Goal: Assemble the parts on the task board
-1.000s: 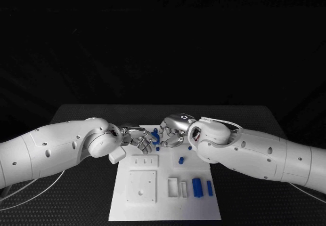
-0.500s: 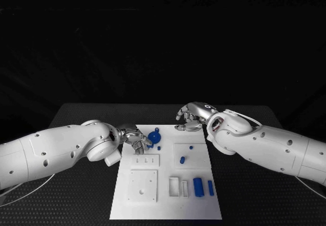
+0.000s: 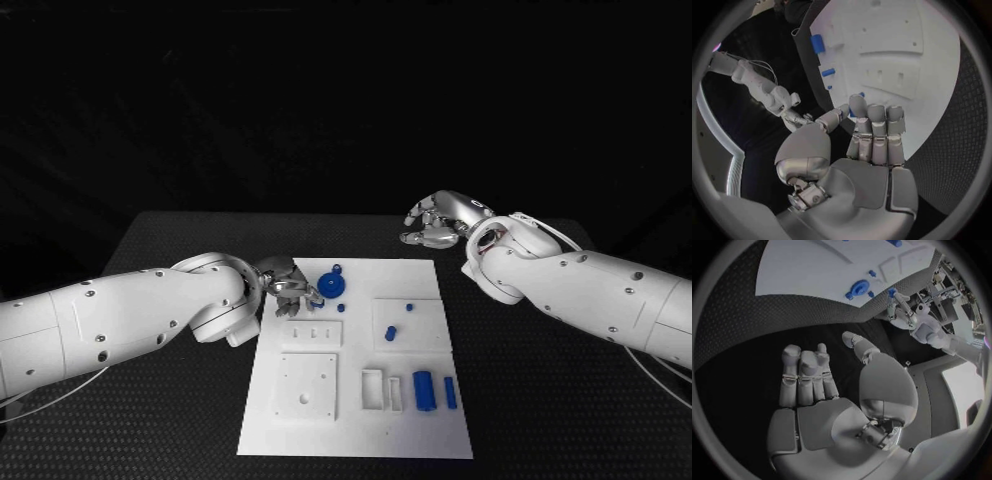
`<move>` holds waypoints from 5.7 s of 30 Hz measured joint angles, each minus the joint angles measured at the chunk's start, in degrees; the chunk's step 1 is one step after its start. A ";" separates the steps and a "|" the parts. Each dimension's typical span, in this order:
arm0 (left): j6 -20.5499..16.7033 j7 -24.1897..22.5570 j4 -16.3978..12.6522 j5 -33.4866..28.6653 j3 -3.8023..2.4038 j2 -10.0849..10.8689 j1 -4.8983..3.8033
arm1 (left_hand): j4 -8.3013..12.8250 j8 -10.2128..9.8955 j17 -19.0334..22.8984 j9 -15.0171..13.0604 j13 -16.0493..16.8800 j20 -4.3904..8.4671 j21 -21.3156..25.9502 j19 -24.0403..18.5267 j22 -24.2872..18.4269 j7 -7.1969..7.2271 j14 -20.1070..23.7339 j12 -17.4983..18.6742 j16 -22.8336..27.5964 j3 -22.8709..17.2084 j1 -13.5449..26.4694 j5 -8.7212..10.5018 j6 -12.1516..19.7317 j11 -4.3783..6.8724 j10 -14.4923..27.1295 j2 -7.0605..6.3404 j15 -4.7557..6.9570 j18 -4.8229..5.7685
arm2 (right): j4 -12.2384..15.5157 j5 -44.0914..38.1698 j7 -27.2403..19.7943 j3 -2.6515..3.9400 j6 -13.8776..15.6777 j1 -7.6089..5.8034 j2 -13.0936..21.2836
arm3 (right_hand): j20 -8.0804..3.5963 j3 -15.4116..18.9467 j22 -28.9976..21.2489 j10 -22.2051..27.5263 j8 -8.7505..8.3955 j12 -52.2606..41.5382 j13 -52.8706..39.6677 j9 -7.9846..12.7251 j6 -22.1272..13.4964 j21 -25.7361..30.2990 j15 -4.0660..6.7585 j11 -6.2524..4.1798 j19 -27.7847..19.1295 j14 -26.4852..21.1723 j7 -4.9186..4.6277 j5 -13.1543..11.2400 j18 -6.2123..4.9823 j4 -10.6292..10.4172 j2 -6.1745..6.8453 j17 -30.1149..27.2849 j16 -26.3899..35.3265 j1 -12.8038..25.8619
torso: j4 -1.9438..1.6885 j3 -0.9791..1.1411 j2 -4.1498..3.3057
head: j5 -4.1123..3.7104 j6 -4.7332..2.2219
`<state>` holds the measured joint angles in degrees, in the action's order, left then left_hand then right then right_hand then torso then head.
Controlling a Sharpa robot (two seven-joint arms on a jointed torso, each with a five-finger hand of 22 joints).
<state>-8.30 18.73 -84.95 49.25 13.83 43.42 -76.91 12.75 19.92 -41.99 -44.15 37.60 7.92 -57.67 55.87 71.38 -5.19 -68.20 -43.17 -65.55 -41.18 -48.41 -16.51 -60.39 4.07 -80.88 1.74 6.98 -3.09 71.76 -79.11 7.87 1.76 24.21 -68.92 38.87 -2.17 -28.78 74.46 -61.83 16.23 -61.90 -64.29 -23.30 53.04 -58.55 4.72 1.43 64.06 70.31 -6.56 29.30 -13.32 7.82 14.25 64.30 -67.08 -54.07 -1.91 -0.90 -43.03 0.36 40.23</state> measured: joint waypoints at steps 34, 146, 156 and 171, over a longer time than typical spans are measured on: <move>0.71 7.35 -0.06 8.04 0.04 -1.04 2.55 | 0.64 -0.45 -5.54 -4.48 8.86 2.19 -6.67 4.43 3.56 1.00 -2.13 -11.14 -8.33 0.64 5.21 -7.03 -1.85 1.68 -1.58 1.14 2.17 -0.97 | -10.86 19.76 -4.79 0.07 -0.39 -2.08 -4.03 | 6.79 -2.50 -6.25 11.15 1.03 14.82 15.70 -0.74 -1.91 15.98 -4.48 2.52 -16.11 -13.76 -2.79 -6.22 -0.06 0.57 -1.26 -12.05 16.76 -0.73 | 0.03 -0.03 -0.09 | 1.40 2.62; 1.67 7.96 -1.87 10.72 -0.11 -0.45 4.69 | -2.06 -2.97 -5.13 -0.89 7.67 1.58 -7.74 2.98 3.54 1.47 -2.15 -11.41 -8.77 -4.64 6.89 -6.74 -2.51 1.27 -1.12 -1.55 2.53 -1.30 | -16.64 41.68 -10.12 0.06 -6.82 -2.22 -6.70 | 14.47 -3.25 -16.39 10.12 1.06 43.73 56.47 0.18 -7.13 37.49 -15.16 9.12 -34.26 -23.74 -4.71 -6.22 2.72 2.78 -5.22 -40.89 45.67 -2.66 | 0.03 -0.07 -0.05 | 0.59 4.00; 1.87 8.03 -1.48 11.07 -0.15 -0.49 4.63 | -2.04 -2.89 -5.13 -0.94 7.67 1.57 -7.74 2.98 3.53 1.52 -2.15 -11.41 -8.77 -4.67 7.27 -7.22 -2.57 1.27 -1.11 -1.93 2.53 -1.20 | -16.70 41.68 -10.10 0.06 -6.94 -2.16 -6.71 | 14.62 -3.41 -16.33 10.12 1.06 43.73 56.65 0.18 -7.13 37.49 -15.16 9.12 -34.51 -23.74 -4.70 -6.22 2.72 2.94 -5.44 -40.98 45.67 -2.88 | -0.01 -0.07 -0.05 | 0.70 4.10; 1.51 8.03 -1.25 11.63 -0.11 -1.06 4.57 | -2.35 -1.66 -4.92 -1.11 7.55 1.56 -7.74 2.98 3.53 1.53 -2.15 -11.80 -9.23 -5.92 6.56 -4.50 -2.80 1.47 -1.32 -3.06 2.53 -1.83 | -16.89 41.68 -10.08 0.06 -7.06 -2.14 -6.82 | 14.62 -3.41 -16.22 10.12 1.06 43.73 56.87 0.23 -7.12 37.49 -15.36 9.12 -34.51 -23.94 -4.70 -6.00 2.72 2.94 -5.44 -41.16 45.67 -2.88 | 0.04 -0.10 -0.03 | 0.96 3.95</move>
<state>-6.79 26.76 -86.19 60.88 13.72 42.35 -72.33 10.40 18.25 -46.91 -45.27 45.14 9.48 -65.41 58.85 74.90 -3.65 -70.35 -54.97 -74.78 -47.10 -41.85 -21.00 -63.19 5.54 -82.19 -1.32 9.51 -4.93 54.87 -37.44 -2.21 1.82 17.15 -71.06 32.05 12.46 -32.19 58.24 -51.71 17.29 -18.18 -7.42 -23.06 45.91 -21.06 -10.63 10.55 29.56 46.37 -11.26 23.30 -10.59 10.76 8.81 23.15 -21.41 -56.95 -1.87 -1.00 -43.06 1.31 44.18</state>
